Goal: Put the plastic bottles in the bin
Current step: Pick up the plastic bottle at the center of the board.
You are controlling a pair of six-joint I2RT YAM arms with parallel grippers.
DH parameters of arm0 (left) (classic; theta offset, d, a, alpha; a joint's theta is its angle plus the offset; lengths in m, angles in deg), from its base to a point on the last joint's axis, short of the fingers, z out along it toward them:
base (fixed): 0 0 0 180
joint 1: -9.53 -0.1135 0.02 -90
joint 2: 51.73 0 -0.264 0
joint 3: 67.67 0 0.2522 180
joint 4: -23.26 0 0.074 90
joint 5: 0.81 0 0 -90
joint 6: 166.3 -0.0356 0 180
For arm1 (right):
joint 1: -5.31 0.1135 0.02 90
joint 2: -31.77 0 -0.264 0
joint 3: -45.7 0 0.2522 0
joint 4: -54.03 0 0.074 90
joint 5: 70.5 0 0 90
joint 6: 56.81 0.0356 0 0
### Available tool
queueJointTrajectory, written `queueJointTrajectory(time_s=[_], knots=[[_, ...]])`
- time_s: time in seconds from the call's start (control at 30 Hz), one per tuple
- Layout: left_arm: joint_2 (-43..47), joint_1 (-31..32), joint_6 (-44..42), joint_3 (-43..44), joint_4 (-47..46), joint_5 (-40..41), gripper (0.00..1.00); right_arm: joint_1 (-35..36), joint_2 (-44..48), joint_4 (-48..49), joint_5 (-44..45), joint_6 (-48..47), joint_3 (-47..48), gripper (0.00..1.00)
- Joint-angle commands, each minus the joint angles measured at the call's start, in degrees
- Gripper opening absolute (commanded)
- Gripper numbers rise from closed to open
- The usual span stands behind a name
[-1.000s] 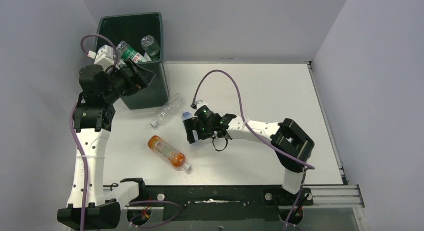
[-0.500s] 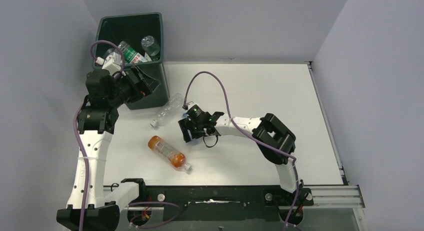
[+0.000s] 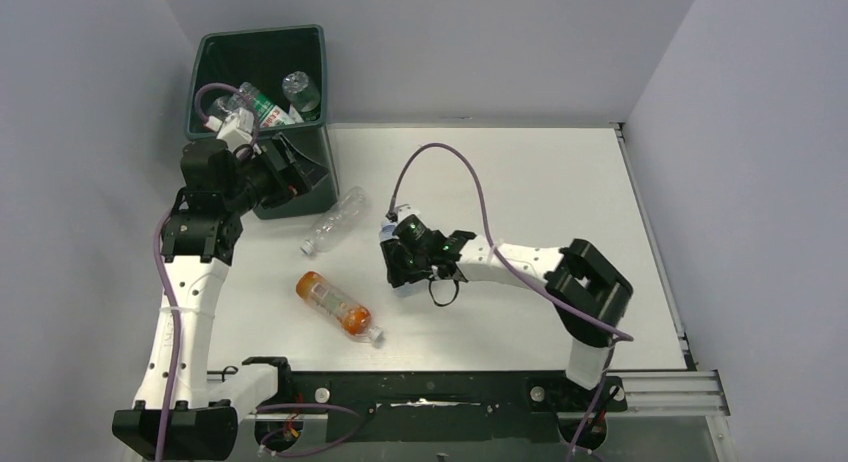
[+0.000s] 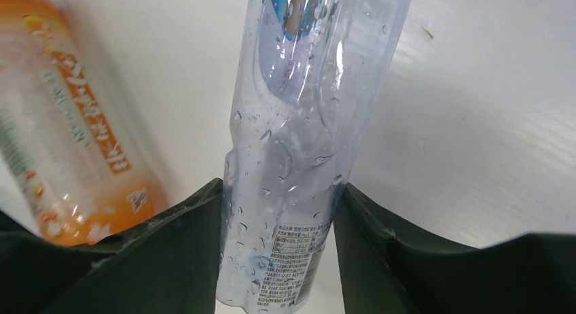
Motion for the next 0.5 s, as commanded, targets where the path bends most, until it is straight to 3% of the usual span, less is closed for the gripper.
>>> queueJointTrajectory(time_s=[0.0,0.23,0.47], knots=[[-1.1,1.4,1.6,-3.1,-3.4,-4.7,0.84,1.6,11.8,2.9,3.7,3.8,-5.2,0.46],[-2.4,8.1,5.2,-5.1,-7.3,-4.2,0.84,3.0,25.2,2.2,6.8,8.3,-14.5,0.45],[-4.4,19.7,7.7,-6.8,-10.7,1.7,0.84,3.1,35.6,-1.3,9.1,10.2,-18.6,0.45]])
